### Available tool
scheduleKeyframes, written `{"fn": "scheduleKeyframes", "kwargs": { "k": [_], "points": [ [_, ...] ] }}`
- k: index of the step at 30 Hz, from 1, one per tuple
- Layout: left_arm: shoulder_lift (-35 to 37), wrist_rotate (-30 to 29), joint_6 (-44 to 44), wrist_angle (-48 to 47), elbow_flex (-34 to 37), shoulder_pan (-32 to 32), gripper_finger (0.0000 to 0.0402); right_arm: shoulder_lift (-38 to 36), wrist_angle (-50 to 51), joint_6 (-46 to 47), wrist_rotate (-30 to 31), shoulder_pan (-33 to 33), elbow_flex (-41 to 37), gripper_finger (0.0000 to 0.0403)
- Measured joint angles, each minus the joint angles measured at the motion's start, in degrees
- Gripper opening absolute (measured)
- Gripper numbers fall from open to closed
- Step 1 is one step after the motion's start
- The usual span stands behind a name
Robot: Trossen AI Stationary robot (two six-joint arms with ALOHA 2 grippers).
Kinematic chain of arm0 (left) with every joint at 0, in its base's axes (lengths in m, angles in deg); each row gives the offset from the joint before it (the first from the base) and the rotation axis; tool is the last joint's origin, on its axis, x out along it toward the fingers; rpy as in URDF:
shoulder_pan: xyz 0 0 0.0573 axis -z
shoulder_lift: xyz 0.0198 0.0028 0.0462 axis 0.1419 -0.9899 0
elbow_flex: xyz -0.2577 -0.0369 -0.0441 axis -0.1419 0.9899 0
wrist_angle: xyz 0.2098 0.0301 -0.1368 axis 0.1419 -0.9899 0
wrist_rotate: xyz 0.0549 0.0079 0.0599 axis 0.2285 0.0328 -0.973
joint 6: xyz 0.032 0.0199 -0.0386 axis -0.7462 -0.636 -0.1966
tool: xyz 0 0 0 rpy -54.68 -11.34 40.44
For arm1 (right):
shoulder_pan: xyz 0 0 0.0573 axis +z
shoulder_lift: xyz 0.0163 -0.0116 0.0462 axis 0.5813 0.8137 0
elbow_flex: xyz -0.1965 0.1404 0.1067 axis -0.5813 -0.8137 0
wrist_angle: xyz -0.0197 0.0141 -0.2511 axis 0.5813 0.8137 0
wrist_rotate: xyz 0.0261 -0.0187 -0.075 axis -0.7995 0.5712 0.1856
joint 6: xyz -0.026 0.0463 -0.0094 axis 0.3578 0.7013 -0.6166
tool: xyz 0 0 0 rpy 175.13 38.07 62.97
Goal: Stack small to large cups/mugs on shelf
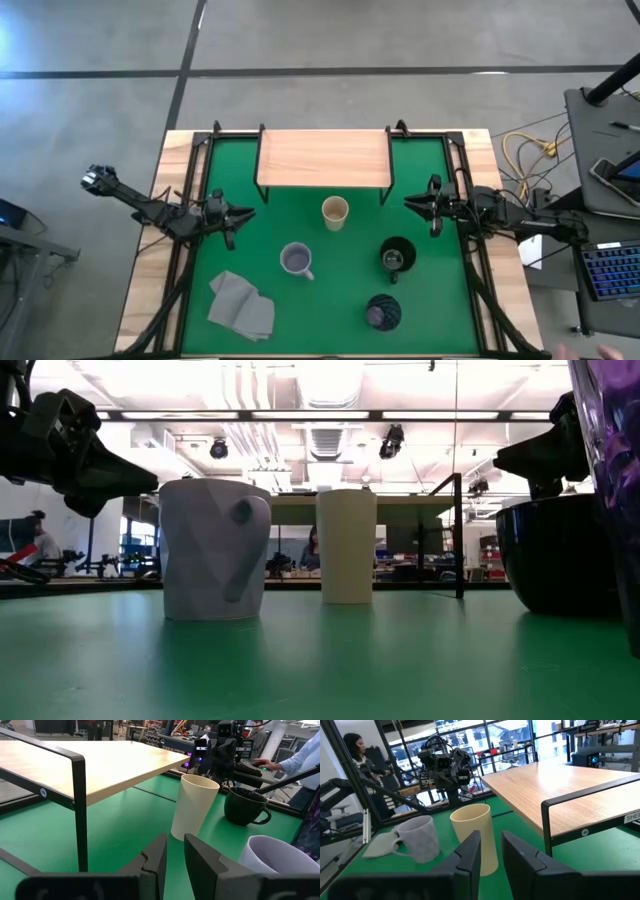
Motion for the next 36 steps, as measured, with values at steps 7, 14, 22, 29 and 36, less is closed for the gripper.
{"fn": "scheduleKeyframes", "kwargs": {
  "k": [7, 14, 22, 29, 36],
  "points": [
    [0.00, 0.00, 0.00, 0.00, 0.00, 0.00, 0.0052, 0.00, 0.00, 0.00, 0.00, 0.02, 0.00, 0.0074],
    [0.00, 0.00, 0.00, 0.00, 0.00, -0.02, 0.0052, 0.00, 0.00, 0.00, 0.00, 0.02, 0.00, 0.0079],
    [0.00, 0.00, 0.00, 0.00, 0.00, 0.00, 0.0052, 0.00, 0.00, 0.00, 0.00, 0.00, 0.00, 0.0069],
    [0.00, 0.00, 0.00, 0.00, 0.00, 0.00, 0.0052, 0.00, 0.01, 0.00, -0.01, 0.01, 0.00, 0.0075],
    [0.00, 0.00, 0.00, 0.00, 0.00, -0.02, 0.0052, 0.00, 0.01, 0.00, 0.00, 0.02, 0.00, 0.0078]
  ]
}}
